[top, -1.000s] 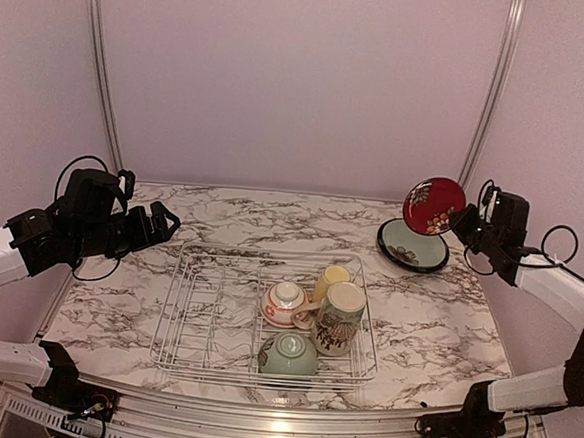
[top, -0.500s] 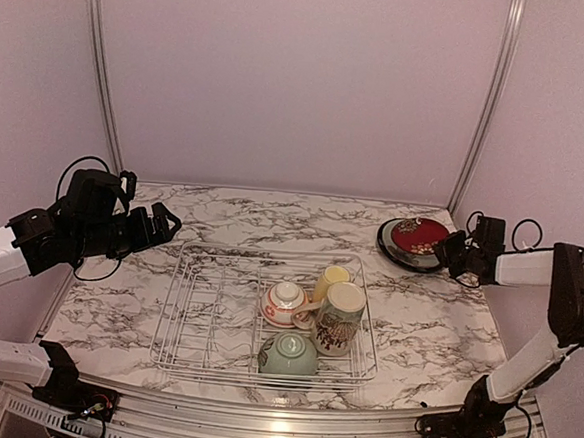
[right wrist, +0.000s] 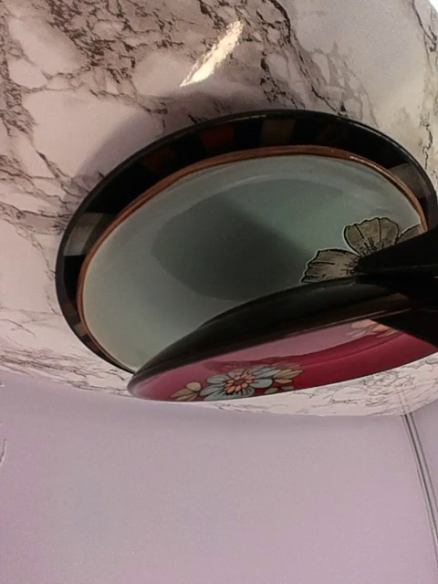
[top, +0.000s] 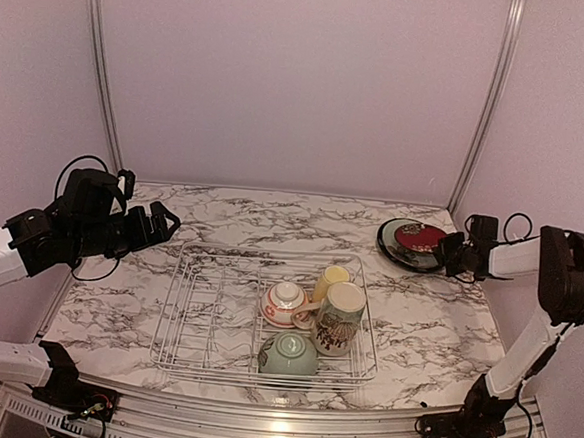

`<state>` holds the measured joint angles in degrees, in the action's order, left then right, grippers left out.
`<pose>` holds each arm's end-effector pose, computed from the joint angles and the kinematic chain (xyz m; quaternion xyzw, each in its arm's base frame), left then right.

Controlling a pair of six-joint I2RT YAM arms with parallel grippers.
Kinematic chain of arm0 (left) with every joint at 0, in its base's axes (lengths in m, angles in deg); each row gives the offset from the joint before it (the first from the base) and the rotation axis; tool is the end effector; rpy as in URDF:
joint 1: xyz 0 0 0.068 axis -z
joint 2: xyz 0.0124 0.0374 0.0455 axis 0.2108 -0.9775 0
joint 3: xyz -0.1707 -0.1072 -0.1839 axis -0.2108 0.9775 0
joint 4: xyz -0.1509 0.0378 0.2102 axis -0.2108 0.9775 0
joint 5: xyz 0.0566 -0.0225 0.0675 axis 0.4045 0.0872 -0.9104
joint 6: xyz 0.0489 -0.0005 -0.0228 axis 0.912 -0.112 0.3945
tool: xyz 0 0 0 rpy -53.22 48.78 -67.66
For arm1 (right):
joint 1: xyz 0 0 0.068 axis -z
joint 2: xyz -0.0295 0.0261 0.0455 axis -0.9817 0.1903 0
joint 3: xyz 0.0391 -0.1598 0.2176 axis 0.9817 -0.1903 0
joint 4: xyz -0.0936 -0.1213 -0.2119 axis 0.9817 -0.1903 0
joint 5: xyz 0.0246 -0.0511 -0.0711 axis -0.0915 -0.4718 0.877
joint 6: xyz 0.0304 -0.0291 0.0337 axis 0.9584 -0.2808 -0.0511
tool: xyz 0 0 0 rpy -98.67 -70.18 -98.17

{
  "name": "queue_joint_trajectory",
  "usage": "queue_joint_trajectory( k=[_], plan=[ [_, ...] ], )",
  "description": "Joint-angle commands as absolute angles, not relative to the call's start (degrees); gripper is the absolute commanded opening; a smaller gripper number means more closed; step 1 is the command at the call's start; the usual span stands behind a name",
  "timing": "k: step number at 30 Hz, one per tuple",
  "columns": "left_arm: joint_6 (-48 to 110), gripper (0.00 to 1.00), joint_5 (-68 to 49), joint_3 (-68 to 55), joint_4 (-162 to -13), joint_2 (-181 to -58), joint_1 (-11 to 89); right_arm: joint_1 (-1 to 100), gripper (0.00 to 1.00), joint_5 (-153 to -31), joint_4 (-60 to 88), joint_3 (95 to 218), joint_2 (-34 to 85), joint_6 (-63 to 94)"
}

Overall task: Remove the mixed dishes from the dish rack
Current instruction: Place the plate with another plate.

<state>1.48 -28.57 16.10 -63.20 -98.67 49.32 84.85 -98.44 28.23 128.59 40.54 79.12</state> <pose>0.1739 -0.1233 0.3175 -0.0814 0.8468 -0.2653 0.4537 0.3430 -0.0259 0.1697 0.4954 0.7295 0.3389 0.3280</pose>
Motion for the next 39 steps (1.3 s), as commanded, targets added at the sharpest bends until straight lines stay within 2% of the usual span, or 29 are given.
queue_joint_trajectory(
  k=[1,13,39],
  plan=[
    [1.6,0.99,-29.6,15.3,-61.8,-97.4,49.5,85.3,0.00,-99.6,31.4,133.1,43.3,81.4],
    [1.5,0.99,-29.3,15.3,-61.9,-97.5,49.5,85.3,0.01,-103.1,34.3,133.4,48.9,81.2],
    [1.1,0.99,-28.8,16.9,-62.9,-96.4,49.5,84.9,0.36,-106.3,30.7,135.7,50.5,72.3]
  ],
)
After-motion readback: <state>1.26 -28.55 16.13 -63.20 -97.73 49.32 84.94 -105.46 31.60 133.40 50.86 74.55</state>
